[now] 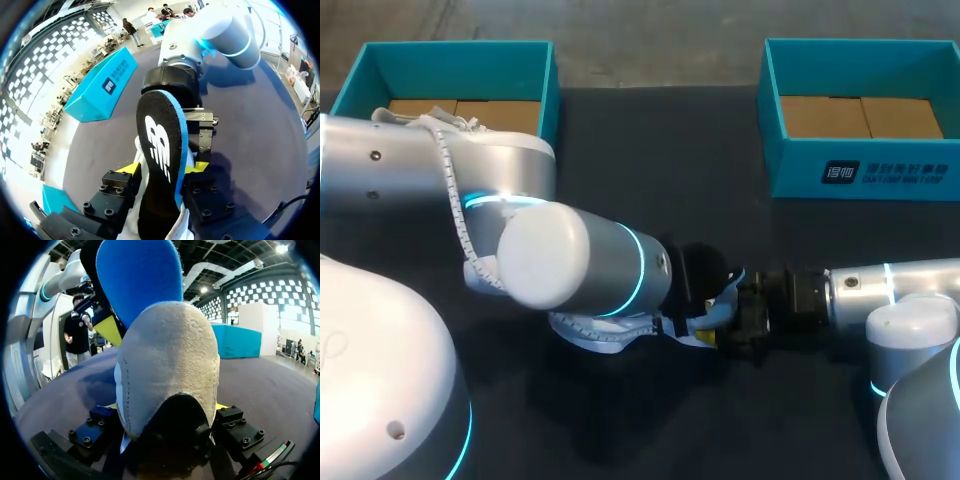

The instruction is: Take the shoe out of the shoebox, open the shoe tongue, remove and reinsert the insole, then place the shoe into the shoebox

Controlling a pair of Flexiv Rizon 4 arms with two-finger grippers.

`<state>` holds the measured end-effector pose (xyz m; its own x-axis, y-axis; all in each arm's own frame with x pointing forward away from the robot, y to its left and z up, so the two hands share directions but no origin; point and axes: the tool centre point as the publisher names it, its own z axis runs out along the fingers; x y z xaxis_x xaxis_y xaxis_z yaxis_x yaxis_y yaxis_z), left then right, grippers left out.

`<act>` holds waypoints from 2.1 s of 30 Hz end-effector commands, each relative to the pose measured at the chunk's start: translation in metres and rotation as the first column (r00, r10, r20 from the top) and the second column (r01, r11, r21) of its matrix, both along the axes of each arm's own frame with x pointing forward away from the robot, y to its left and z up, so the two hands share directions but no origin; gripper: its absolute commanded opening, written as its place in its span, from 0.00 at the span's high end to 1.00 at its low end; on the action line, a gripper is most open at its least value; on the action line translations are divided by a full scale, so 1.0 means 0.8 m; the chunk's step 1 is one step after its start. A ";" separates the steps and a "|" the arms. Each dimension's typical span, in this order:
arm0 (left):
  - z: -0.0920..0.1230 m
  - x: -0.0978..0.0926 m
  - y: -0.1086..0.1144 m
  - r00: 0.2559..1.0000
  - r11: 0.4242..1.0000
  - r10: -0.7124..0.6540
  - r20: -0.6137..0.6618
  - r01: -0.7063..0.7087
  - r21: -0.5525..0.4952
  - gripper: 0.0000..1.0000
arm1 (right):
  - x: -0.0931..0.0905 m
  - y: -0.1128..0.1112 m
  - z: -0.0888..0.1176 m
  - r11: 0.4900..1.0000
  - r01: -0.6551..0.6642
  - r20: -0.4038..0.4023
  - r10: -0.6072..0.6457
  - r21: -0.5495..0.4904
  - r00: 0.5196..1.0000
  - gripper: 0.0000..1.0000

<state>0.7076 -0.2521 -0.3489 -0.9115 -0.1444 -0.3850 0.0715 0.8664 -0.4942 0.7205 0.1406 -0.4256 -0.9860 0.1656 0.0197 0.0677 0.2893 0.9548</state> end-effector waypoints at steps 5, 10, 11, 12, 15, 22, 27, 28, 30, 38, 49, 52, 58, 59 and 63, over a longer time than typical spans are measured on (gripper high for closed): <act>-0.008 0.003 -0.007 1.000 1.000 -0.005 -0.008 0.005 -0.004 0.79 | 0.000 0.003 0.000 1.000 -0.001 -0.002 0.001 -0.006 1.000 1.00; -0.009 0.005 -0.006 1.000 1.000 0.002 -0.013 -0.002 -0.009 1.00 | 0.000 0.003 0.000 1.000 -0.001 -0.002 0.001 -0.006 1.000 1.00; -0.008 0.005 -0.005 1.000 1.000 -0.001 -0.026 0.000 -0.017 1.00 | 0.000 0.003 0.000 1.000 -0.001 -0.002 0.001 -0.006 1.000 1.00; -0.006 0.005 -0.004 0.999 1.000 -0.006 -0.039 0.005 -0.026 1.00 | 0.000 0.003 0.000 1.000 -0.001 -0.002 0.001 -0.006 1.000 1.00; 0.003 -0.002 0.000 0.998 0.999 -0.022 -0.055 0.019 -0.051 1.00 | 0.000 0.003 0.000 1.000 -0.001 -0.002 0.001 -0.006 1.000 1.00; 0.032 -0.014 -0.002 0.995 0.992 -0.069 -0.079 0.059 -0.114 1.00 | 0.000 0.003 0.000 1.000 -0.001 -0.002 0.001 -0.006 1.000 1.00; 0.056 -0.023 -0.005 0.989 0.982 -0.106 -0.106 0.088 -0.165 1.00 | 0.000 0.003 0.000 1.000 -0.001 -0.002 0.001 -0.006 1.000 1.00; 0.061 -0.025 -0.007 0.989 0.981 -0.108 -0.103 0.089 -0.170 1.00 | 0.000 0.003 0.000 1.000 -0.001 -0.002 0.001 -0.006 1.000 1.00; 0.069 -0.029 -0.009 0.988 0.977 -0.118 -0.105 0.096 -0.190 1.00 | 0.000 0.003 0.000 1.000 -0.001 -0.002 0.001 -0.006 1.000 1.00; 0.099 -0.045 -0.026 0.981 0.960 -0.145 -0.126 0.109 -0.257 1.00 | 0.000 0.003 0.000 1.000 -0.001 -0.002 0.001 -0.006 1.000 1.00; 0.140 -0.057 -0.047 0.962 0.925 -0.212 -0.175 0.139 -0.354 1.00 | 0.000 0.003 0.000 1.000 -0.001 -0.002 0.001 -0.006 1.000 1.00; 0.155 -0.059 -0.048 0.954 0.912 -0.232 -0.189 0.145 -0.385 1.00 | 0.000 0.003 0.000 1.000 -0.001 -0.002 0.001 -0.006 1.000 1.00; 0.183 -0.061 -0.047 0.940 0.891 -0.267 -0.213 0.157 -0.426 1.00 | 0.000 0.003 0.000 1.000 -0.001 -0.002 0.001 -0.006 1.000 1.00; 0.188 -0.061 -0.046 0.937 0.888 -0.274 -0.218 0.160 -0.431 1.00 | 0.000 0.003 0.000 1.000 -0.001 -0.002 0.001 -0.006 1.000 1.00; 0.206 -0.059 -0.044 0.928 0.880 -0.301 -0.221 0.180 -0.440 1.00 | 0.000 0.003 0.000 1.000 -0.001 -0.002 0.001 -0.006 1.000 1.00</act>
<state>0.6578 -0.3042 -0.1979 -0.9823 -0.1170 -0.1466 0.0582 0.5526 -0.8314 0.7202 0.1407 -0.4255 -0.9860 0.1656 0.0197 0.0677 0.2892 0.9549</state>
